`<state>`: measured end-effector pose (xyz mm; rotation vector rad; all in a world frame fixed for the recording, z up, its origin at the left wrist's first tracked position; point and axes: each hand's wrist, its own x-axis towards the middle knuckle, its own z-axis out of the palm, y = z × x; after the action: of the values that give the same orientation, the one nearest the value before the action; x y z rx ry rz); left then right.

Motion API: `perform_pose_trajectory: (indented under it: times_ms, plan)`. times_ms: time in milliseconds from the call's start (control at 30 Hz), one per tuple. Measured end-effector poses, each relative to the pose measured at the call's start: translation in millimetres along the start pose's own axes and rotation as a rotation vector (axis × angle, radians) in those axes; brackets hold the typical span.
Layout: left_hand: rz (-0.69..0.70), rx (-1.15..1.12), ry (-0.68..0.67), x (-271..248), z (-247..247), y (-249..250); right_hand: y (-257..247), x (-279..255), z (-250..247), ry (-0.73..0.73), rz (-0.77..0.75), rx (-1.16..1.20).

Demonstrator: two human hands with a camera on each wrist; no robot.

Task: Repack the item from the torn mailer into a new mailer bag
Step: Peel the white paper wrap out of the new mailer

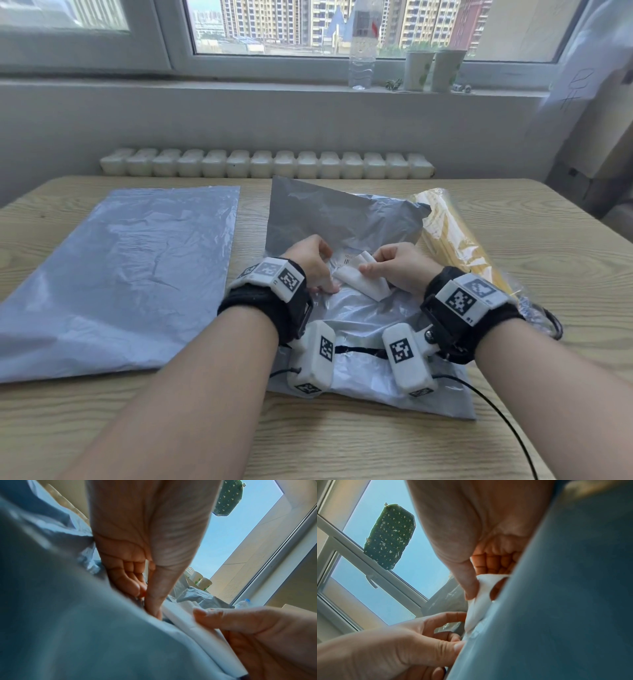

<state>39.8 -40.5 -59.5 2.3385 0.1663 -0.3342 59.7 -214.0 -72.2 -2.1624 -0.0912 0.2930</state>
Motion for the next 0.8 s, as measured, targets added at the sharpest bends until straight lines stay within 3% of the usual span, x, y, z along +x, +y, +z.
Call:
perform_pose_trajectory:
  times_ms: [400,533,700,800]
  plan:
    - [-0.032,0.061,-0.013,4.1,-1.1,0.2,9.0,0.2,-6.2,-0.010,0.015,0.158]
    - [-0.039,0.068,-0.032,2.4,1.6,3.4,-2.2,-13.7,-11.7,-0.074,-0.010,0.099]
    - [-0.020,0.153,-0.066,-3.4,5.5,7.3,-8.2,-21.3,-25.6,-0.270,0.005,0.016]
    - [-0.014,0.209,-0.049,-3.8,9.0,9.3,-5.7,-18.3,-23.4,-0.221,-0.008,-0.039]
